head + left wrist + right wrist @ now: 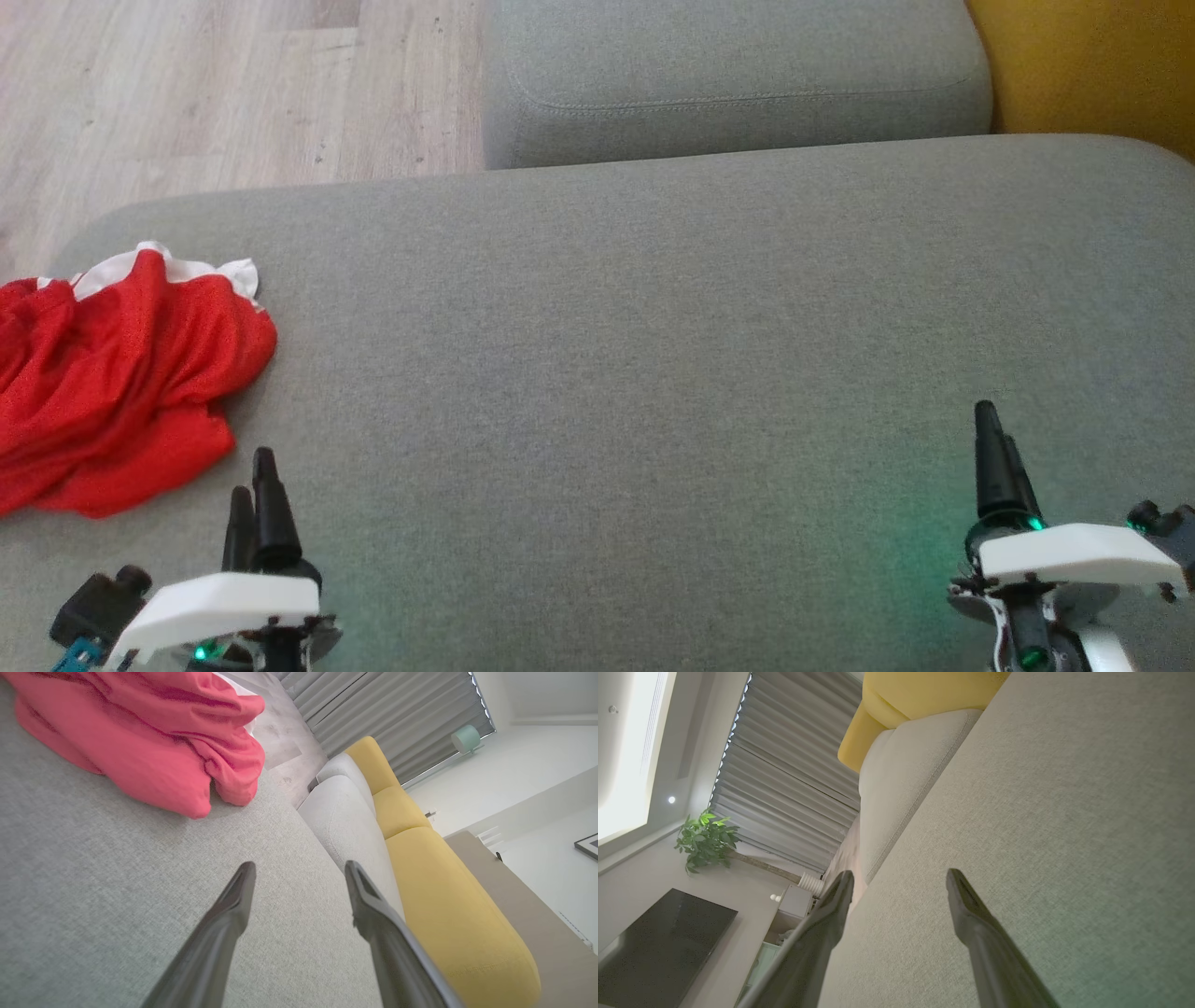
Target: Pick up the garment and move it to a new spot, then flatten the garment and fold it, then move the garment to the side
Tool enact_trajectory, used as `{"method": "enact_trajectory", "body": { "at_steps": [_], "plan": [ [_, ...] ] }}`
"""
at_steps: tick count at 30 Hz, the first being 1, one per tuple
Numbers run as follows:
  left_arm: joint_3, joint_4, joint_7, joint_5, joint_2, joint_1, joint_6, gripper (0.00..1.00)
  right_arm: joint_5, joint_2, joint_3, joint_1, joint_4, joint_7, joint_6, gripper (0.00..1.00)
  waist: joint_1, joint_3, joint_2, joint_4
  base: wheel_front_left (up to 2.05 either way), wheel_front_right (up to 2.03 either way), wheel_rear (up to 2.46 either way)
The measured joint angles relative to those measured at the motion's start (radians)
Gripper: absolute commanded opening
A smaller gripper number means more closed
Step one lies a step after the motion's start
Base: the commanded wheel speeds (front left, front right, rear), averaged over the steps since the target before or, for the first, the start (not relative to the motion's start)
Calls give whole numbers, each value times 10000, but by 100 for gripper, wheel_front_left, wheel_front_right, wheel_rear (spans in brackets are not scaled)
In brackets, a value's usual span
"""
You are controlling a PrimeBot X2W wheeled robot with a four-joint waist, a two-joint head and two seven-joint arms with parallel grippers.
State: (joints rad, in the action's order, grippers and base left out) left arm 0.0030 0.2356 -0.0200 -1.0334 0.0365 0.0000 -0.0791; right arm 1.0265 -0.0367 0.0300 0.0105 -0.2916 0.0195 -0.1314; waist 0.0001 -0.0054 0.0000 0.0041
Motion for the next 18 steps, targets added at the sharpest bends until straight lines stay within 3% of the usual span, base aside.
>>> {"method": "enact_trajectory", "body": {
  "at_steps": [18],
  "plan": [
    [-533, -443, -466, 2121, 109, 2, 368, 100, -2472, -6, -679, 5, 226, 470, 0, 100, 0, 49, 0, 18, 0, 0, 0]
  ]
}}
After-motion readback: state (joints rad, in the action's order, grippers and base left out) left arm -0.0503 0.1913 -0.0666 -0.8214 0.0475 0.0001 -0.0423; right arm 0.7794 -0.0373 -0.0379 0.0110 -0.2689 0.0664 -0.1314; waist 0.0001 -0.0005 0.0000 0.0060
